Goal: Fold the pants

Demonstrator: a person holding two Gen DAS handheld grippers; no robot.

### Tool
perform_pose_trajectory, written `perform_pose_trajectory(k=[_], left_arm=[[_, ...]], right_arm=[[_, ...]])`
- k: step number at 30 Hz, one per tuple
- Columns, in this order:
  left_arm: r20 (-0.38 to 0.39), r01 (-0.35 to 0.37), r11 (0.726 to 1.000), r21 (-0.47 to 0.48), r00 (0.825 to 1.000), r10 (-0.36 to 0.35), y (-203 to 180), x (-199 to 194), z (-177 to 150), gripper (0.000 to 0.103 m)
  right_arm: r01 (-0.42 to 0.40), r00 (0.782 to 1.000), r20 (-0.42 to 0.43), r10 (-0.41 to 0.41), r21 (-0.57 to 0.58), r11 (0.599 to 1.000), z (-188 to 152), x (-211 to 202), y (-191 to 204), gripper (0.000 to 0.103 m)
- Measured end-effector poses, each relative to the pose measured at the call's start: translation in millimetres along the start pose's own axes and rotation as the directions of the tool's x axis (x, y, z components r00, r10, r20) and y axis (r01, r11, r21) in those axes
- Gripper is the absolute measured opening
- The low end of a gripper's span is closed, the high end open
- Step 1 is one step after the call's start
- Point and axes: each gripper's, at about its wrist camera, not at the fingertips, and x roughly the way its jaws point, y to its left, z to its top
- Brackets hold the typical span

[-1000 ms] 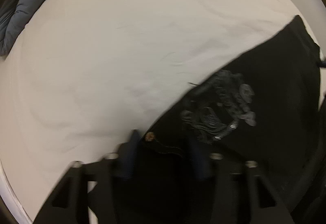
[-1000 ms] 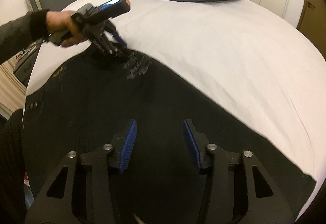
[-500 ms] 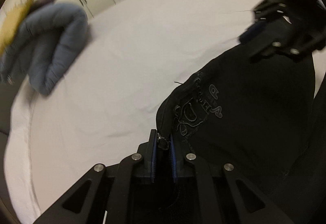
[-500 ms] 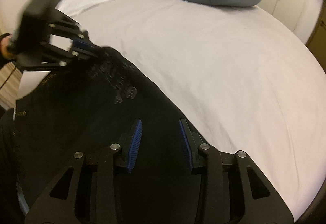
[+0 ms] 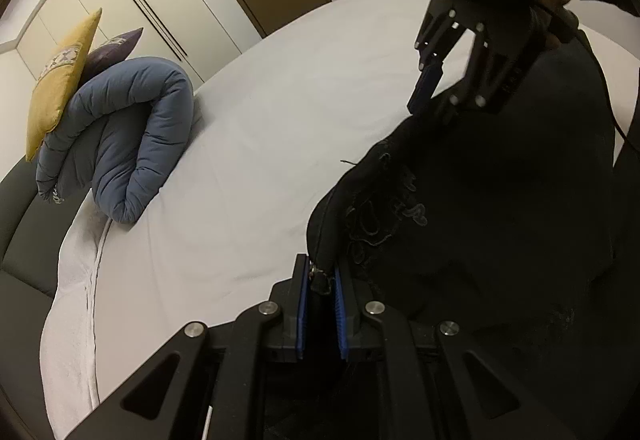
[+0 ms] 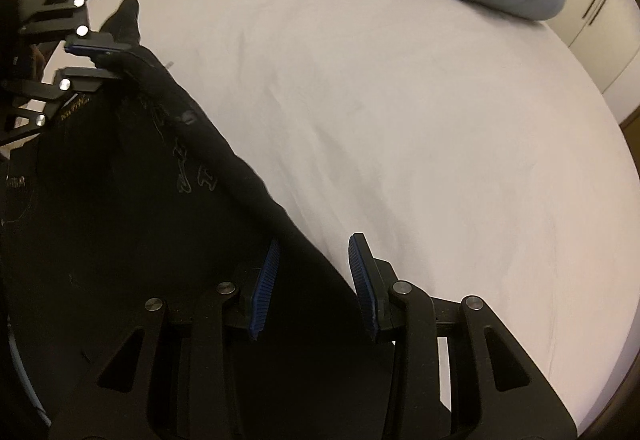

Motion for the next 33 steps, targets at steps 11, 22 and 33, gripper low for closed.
perform_pose_trajectory(k=[11, 22, 33], left_arm=[[0.01, 0.012, 0.997, -0.079, 1.0, -0.012, 12, 4, 1, 0.012], [0.016, 0.023, 0.992, -0.126, 1.0, -0.021, 13, -12, -4, 0.011], [0.024, 0.078, 0.996, -0.042, 0.997, -0.077, -11, -56, -47, 0.011]], right_arm=[[0.016, 0.999, 0.045, -0.028, 0.243, 0.97, 3, -10, 2, 0.002], [-0.112, 0.984, 0.176, 0.03, 0.478, 0.871, 6, -15, 38, 0.002], [0.232, 0.966, 0.125, -0.225, -0.049, 0.971, -32, -55, 146, 0.002]])
